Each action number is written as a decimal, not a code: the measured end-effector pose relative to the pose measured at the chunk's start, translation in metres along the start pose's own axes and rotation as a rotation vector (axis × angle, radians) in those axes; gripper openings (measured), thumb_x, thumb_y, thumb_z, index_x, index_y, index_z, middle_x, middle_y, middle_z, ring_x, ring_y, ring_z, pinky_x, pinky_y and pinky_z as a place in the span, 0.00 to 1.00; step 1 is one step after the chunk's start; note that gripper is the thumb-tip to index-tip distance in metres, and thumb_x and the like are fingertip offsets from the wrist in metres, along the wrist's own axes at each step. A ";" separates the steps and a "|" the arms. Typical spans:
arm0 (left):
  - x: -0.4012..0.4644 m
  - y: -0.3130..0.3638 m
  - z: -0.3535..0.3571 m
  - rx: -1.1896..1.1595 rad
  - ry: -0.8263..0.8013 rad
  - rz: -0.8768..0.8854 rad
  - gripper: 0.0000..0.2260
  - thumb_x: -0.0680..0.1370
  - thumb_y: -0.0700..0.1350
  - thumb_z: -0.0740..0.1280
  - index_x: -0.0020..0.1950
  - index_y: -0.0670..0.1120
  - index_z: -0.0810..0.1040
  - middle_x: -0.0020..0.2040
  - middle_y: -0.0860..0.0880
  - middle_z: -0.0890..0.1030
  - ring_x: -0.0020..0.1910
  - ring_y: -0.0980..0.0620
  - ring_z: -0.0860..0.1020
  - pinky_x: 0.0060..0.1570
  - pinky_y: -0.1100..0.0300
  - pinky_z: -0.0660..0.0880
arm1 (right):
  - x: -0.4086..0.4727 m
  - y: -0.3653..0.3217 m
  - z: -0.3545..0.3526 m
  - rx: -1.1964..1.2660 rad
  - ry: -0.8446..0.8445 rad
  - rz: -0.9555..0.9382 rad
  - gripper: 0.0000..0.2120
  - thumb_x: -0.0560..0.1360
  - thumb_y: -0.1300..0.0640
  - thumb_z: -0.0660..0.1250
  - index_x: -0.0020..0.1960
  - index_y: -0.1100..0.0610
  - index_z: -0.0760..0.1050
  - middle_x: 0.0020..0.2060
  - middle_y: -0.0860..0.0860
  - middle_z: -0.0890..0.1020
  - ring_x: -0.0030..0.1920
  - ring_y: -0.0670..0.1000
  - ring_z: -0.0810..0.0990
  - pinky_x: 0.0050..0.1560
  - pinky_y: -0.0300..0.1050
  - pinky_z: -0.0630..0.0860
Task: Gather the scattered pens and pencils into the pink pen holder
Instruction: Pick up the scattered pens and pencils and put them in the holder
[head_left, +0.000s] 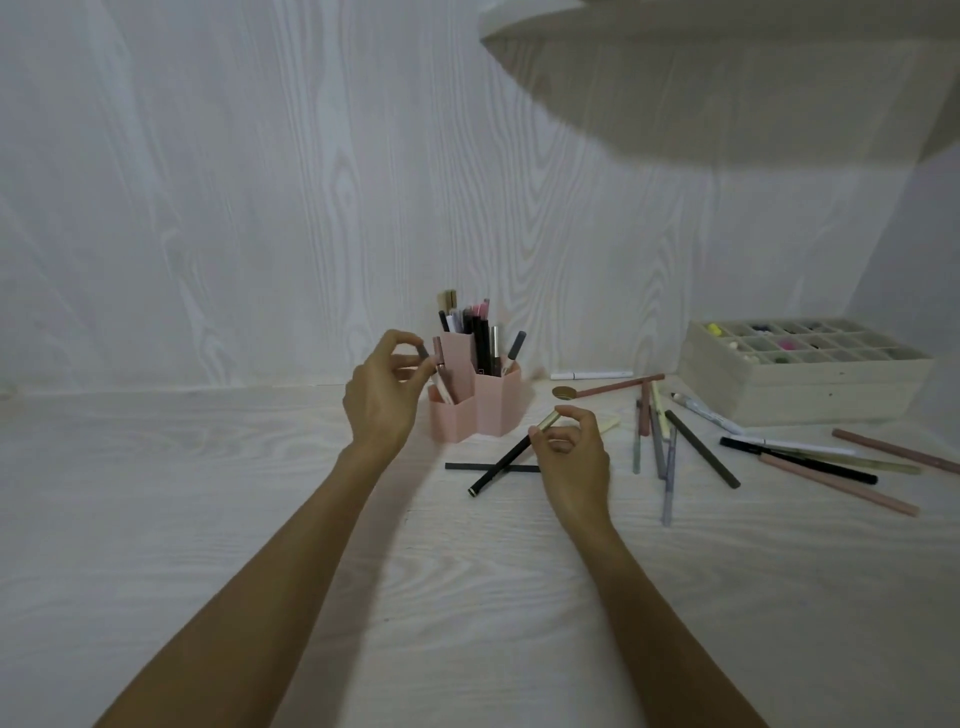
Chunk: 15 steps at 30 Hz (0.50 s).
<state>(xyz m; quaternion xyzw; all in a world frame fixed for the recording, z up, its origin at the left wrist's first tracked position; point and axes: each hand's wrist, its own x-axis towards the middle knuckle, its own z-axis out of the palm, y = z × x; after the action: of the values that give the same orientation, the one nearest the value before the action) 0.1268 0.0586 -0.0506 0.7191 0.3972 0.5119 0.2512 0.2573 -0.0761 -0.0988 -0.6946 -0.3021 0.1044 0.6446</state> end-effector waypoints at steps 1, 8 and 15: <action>-0.001 -0.004 0.002 0.023 0.003 -0.002 0.05 0.76 0.54 0.68 0.49 0.57 0.75 0.48 0.55 0.84 0.43 0.57 0.81 0.40 0.61 0.70 | 0.000 0.000 0.000 -0.003 0.000 0.001 0.17 0.74 0.57 0.69 0.61 0.54 0.70 0.41 0.49 0.79 0.40 0.43 0.77 0.43 0.34 0.71; 0.022 -0.019 0.011 0.388 -0.261 0.124 0.22 0.80 0.39 0.56 0.73 0.55 0.66 0.72 0.47 0.66 0.70 0.44 0.61 0.61 0.51 0.65 | 0.002 0.001 0.003 -0.015 -0.005 -0.008 0.17 0.74 0.57 0.68 0.61 0.53 0.69 0.44 0.52 0.81 0.43 0.47 0.79 0.47 0.41 0.74; 0.031 -0.012 0.008 0.169 -0.497 -0.107 0.32 0.76 0.30 0.53 0.77 0.53 0.57 0.77 0.47 0.57 0.75 0.44 0.53 0.72 0.49 0.55 | 0.001 0.003 0.001 -0.015 -0.008 -0.023 0.16 0.74 0.56 0.68 0.61 0.53 0.70 0.43 0.51 0.80 0.39 0.41 0.76 0.41 0.33 0.70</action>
<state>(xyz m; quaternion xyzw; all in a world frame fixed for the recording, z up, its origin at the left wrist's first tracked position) 0.1356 0.0912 -0.0456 0.8190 0.4023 0.2708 0.3068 0.2585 -0.0750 -0.1013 -0.6953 -0.3132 0.0976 0.6395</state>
